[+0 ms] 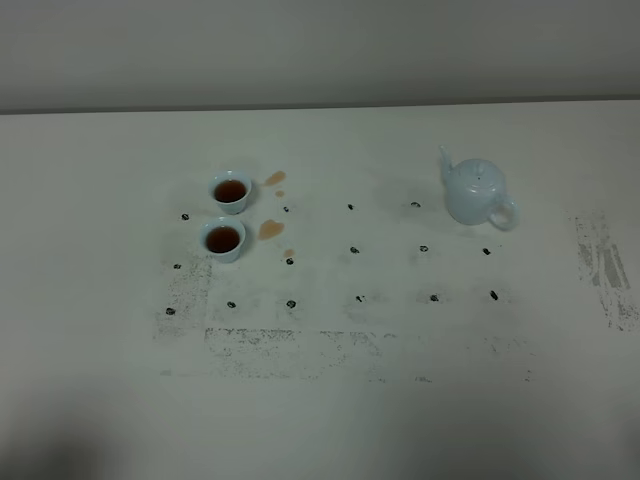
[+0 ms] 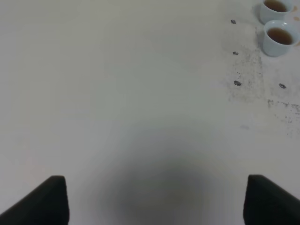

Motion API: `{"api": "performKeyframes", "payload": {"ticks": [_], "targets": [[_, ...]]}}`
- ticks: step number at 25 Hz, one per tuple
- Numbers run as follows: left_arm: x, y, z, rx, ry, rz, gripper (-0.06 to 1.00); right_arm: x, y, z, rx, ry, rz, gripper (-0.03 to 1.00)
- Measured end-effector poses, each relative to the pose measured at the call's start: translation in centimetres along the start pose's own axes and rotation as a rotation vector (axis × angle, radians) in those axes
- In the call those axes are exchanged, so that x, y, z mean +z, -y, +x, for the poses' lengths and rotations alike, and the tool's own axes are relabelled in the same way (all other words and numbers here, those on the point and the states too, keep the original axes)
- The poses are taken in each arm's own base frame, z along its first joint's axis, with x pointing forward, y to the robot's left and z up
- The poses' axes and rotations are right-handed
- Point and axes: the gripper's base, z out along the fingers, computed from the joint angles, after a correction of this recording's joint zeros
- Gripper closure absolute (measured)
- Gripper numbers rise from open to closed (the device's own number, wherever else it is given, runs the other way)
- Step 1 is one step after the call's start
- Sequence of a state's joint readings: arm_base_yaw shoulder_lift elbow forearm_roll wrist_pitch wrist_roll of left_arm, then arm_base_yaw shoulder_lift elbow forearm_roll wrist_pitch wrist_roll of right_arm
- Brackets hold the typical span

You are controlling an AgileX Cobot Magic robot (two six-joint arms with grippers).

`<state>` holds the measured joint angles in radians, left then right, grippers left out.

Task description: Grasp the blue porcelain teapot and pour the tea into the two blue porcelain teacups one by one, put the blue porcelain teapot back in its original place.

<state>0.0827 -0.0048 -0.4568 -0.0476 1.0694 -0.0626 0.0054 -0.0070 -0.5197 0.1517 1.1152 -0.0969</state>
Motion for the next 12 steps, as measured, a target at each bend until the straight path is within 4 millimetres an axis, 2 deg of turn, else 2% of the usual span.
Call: {"api": "performKeyframes", "payload": {"ticks": [12], "targets": [[0.00, 0.00, 0.00, 0.000, 0.000, 0.000, 0.22, 0.00, 0.00, 0.00, 0.000, 0.000, 0.000, 0.43]]}}
